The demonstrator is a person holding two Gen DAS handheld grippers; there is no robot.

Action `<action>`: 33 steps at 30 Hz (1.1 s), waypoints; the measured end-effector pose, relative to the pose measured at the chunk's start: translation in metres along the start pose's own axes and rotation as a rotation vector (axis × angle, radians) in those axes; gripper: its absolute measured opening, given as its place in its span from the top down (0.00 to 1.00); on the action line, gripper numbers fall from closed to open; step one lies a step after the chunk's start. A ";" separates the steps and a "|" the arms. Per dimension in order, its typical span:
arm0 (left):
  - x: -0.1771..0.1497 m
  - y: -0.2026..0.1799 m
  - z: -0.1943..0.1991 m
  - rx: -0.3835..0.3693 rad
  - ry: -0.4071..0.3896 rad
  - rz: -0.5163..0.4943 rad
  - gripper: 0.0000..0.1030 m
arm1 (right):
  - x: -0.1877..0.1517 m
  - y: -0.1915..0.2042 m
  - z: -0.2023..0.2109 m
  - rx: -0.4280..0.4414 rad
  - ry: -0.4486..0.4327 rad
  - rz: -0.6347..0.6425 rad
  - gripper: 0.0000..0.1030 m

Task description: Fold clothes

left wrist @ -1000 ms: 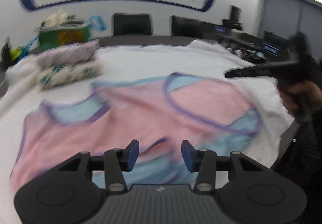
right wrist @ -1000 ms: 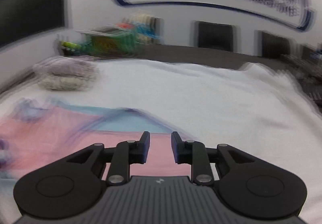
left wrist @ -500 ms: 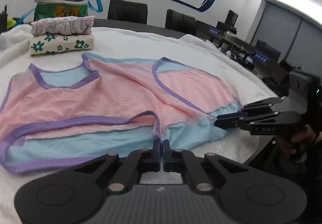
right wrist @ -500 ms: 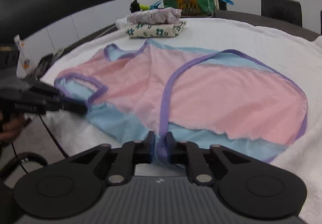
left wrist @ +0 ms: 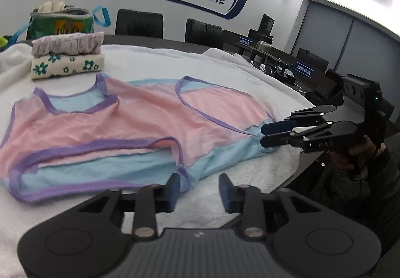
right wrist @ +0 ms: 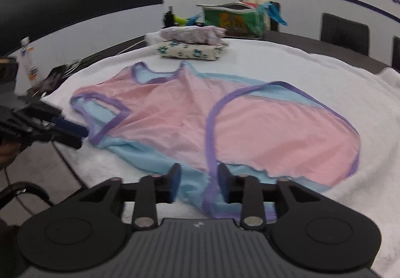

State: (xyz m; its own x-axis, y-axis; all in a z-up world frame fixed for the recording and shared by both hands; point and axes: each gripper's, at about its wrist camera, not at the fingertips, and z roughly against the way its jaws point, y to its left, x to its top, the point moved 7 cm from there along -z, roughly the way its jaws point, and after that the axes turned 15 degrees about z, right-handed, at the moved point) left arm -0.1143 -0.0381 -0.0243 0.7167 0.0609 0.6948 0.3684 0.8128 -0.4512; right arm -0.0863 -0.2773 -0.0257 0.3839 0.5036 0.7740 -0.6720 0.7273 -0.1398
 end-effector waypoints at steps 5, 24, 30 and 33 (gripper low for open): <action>0.000 0.007 0.001 0.009 0.002 0.009 0.73 | -0.014 0.005 -0.002 0.026 -0.016 0.024 0.63; 0.022 0.095 0.063 0.350 -0.194 0.148 0.58 | 0.079 0.033 0.003 0.055 -0.247 0.150 0.65; 0.019 0.128 0.084 0.310 -0.234 0.309 0.61 | 0.147 0.124 -0.106 0.280 -0.172 0.257 0.76; 0.016 0.152 0.114 0.339 -0.298 0.389 0.61 | 0.158 0.159 -0.136 0.368 -0.134 0.295 0.79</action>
State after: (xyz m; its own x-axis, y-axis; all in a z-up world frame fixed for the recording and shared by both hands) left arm -0.1143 0.1518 -0.0180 0.5457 0.5114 0.6639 -0.1329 0.8350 -0.5340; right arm -0.0461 -0.0183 -0.0099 0.0745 0.5812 0.8104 -0.9283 0.3372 -0.1565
